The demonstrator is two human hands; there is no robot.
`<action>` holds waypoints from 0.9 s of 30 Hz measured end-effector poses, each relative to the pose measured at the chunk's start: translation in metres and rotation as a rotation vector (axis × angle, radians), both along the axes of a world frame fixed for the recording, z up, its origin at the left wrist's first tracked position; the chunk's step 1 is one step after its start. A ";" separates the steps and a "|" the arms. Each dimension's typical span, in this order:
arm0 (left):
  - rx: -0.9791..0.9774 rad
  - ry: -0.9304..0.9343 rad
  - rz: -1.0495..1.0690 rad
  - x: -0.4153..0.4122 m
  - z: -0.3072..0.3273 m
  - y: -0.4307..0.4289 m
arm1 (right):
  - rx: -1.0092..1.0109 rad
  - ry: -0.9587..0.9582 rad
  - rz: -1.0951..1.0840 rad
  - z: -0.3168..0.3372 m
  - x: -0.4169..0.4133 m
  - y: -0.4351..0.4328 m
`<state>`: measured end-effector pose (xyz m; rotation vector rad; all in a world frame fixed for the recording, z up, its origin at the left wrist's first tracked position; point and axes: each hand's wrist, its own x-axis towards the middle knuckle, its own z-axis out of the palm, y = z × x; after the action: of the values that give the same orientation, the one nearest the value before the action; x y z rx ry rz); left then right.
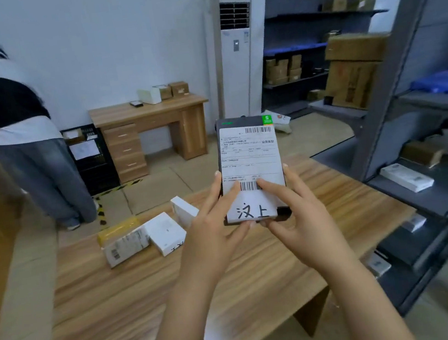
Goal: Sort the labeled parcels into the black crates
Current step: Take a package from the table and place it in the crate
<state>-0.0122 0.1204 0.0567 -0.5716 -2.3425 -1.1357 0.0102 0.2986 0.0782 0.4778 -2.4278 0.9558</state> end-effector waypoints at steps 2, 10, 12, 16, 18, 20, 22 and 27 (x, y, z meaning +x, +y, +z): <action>0.019 -0.015 -0.065 -0.002 -0.002 0.010 | 0.018 -0.012 -0.082 -0.001 0.008 0.009; -0.024 -0.071 -0.343 -0.016 -0.007 0.018 | -0.013 -0.074 -0.387 -0.013 0.042 0.003; -0.029 -0.086 -0.446 -0.018 -0.010 0.014 | -0.053 -0.098 -0.469 -0.019 0.055 -0.008; -0.043 -0.114 -0.630 -0.010 -0.022 0.002 | -0.156 -0.150 -0.651 -0.030 0.092 -0.042; -0.057 -0.160 -0.725 -0.005 -0.030 -0.003 | -0.189 -0.167 -0.756 -0.039 0.114 -0.060; -0.049 -0.232 -0.833 0.004 -0.033 -0.002 | -0.237 -0.181 -0.857 -0.045 0.136 -0.074; -0.089 -0.298 -0.917 0.021 -0.037 0.005 | -0.260 -0.207 -0.970 -0.050 0.163 -0.084; -0.159 -0.357 -1.127 0.084 -0.043 0.021 | -0.300 -0.202 -1.218 -0.060 0.236 -0.104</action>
<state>0.0719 0.1410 0.0140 -2.0501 -2.3819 -1.5675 0.2462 0.1948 0.0185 -1.1255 -2.0563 0.7432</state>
